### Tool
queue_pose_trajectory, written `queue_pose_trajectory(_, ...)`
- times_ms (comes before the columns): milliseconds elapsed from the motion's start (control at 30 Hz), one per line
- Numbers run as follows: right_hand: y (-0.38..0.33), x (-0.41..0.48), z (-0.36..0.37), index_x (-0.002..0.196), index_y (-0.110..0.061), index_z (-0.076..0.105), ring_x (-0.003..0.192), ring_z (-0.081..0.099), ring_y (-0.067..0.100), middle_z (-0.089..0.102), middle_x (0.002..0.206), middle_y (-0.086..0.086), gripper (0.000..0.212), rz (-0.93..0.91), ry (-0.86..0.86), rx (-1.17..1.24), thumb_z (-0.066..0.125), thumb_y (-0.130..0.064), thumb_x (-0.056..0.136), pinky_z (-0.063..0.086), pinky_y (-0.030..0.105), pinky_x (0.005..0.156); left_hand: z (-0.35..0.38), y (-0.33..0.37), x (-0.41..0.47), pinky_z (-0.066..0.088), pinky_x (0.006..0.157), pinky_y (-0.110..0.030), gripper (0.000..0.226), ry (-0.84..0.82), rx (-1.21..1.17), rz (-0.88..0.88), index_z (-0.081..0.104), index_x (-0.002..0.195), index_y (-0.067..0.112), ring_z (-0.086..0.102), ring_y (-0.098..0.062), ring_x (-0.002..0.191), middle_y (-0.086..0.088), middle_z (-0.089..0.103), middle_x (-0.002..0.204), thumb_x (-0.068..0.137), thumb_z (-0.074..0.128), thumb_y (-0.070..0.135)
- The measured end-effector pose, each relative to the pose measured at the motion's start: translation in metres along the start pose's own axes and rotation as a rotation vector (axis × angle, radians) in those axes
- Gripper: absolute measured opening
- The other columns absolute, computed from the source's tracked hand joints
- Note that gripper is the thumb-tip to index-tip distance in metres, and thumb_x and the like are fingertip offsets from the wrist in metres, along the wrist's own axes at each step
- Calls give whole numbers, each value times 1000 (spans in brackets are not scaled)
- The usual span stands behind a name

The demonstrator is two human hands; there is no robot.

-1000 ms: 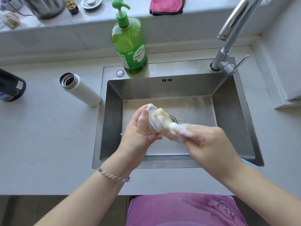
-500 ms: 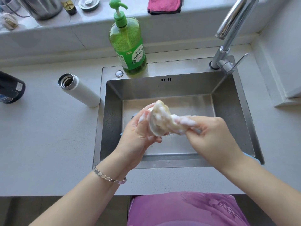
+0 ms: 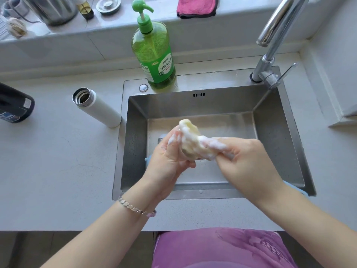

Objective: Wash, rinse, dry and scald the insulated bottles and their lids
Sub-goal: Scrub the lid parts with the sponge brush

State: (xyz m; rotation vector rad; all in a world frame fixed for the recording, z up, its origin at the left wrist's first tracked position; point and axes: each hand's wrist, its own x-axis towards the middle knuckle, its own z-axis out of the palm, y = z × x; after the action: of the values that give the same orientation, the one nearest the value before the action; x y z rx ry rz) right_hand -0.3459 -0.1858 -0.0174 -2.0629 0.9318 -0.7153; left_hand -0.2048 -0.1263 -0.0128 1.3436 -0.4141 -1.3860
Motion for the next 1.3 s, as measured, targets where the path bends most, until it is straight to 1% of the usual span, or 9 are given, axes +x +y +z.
queue_pose_trajectory(100,15,4,-3,81,-11,72,71,66,25,71,75,10,22,99,25,11,51,-9,76,52,41,61,-1,4,1,48,46,-18,42,17,-16,6,58,113,20,56,-28,77,-6,63,91,78,47,42)
queue_pose_trajectory(267,8,1,-2,82,-11,72,75,67,32,72,79,11,22,18,-9,-9,52,-6,74,50,42,61,0,0,-2,47,47,-18,38,-5,2,-17,59,111,23,60,-23,71,-2,66,87,80,46,41)
queue_pose_trajectory(500,22,-15,10,93,-16,66,83,63,39,69,83,16,37,153,-78,-16,42,-40,79,52,45,64,-1,20,10,52,46,-17,52,82,-102,101,56,116,18,63,-23,71,-13,58,106,74,51,49)
queue_pose_trajectory(667,26,0,-6,94,-20,75,86,69,20,69,100,-13,25,210,110,50,59,-4,82,52,32,71,-12,22,15,55,51,-20,32,144,-64,87,53,117,19,66,-31,78,-14,57,111,92,42,36)
queue_pose_trajectory(800,3,4,8,97,-15,74,91,64,-3,61,110,-23,31,71,96,172,56,1,78,50,19,78,-4,15,15,55,56,-23,41,116,-19,94,55,114,21,62,-23,87,-10,59,110,79,50,39)
queue_pose_trajectory(967,-1,-11,15,98,-17,74,85,68,5,68,102,-18,30,43,53,219,57,0,79,52,24,74,-3,13,16,55,57,-23,29,159,-27,98,56,110,23,62,-14,79,-3,62,96,85,49,35)
queue_pose_trajectory(1100,16,-1,10,95,-24,64,78,69,25,68,86,16,22,155,94,169,55,-11,80,49,35,62,7,1,6,53,52,-24,28,82,62,69,53,115,14,63,-12,65,-1,66,83,90,49,24)
queue_pose_trajectory(1233,1,-13,10,100,-25,65,77,67,19,72,90,-2,31,121,20,202,55,-5,79,52,32,66,3,6,9,53,52,-23,27,157,39,93,50,116,13,65,-9,63,2,65,78,91,48,24)
queue_pose_trajectory(1300,4,-11,10,100,-25,64,77,67,26,70,92,5,30,156,30,210,56,-5,79,51,34,64,4,4,7,54,53,-25,26,128,69,90,48,115,13,65,-13,64,3,67,74,91,49,23)
